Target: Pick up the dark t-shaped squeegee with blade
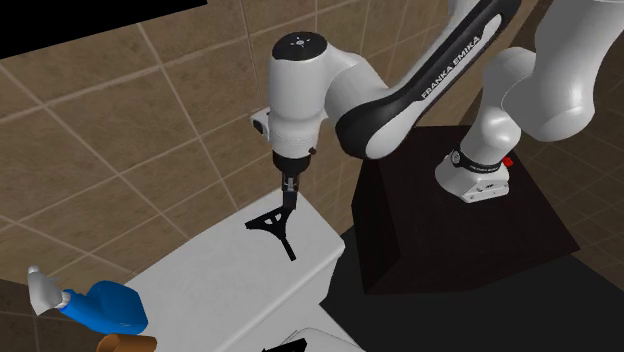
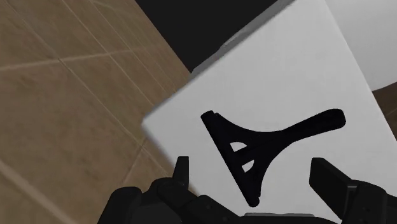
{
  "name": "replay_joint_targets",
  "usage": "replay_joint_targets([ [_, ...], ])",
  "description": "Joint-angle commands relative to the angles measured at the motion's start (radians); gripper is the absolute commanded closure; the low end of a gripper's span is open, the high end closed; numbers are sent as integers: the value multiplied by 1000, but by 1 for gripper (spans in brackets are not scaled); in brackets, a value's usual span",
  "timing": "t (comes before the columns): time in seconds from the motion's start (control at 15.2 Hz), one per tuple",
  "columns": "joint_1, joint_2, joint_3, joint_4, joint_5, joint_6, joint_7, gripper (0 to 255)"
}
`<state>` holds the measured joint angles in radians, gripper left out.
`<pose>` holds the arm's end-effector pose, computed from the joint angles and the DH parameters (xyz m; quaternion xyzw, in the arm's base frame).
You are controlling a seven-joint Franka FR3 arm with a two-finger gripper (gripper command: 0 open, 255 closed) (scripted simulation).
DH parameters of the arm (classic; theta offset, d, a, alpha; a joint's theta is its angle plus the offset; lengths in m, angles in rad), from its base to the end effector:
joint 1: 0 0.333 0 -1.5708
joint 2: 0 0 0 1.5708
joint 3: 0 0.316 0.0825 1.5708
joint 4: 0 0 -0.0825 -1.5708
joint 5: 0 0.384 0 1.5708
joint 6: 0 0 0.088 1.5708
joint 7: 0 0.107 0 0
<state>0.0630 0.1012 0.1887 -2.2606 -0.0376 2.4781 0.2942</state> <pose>0.5255 0.1348 0.3289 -0.9982 0.0081 -0.0577 0.0131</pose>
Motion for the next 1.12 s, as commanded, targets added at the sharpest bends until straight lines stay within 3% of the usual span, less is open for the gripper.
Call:
replay_joint_targets([
  [0.0, 13, 86, -2, 53, -47, 39, 50, 0],
  [0.33, 59, 270, -35, 205, -135, 85, 137, 0],
  [0.92, 73, 347, -54, 203, -162, 163, 159, 0],
  [0.99, 72, 345, -54, 200, -162, 164, 159, 255],
  [1.06, 72, 345, -54, 200, -162, 164, 159, 255],
])
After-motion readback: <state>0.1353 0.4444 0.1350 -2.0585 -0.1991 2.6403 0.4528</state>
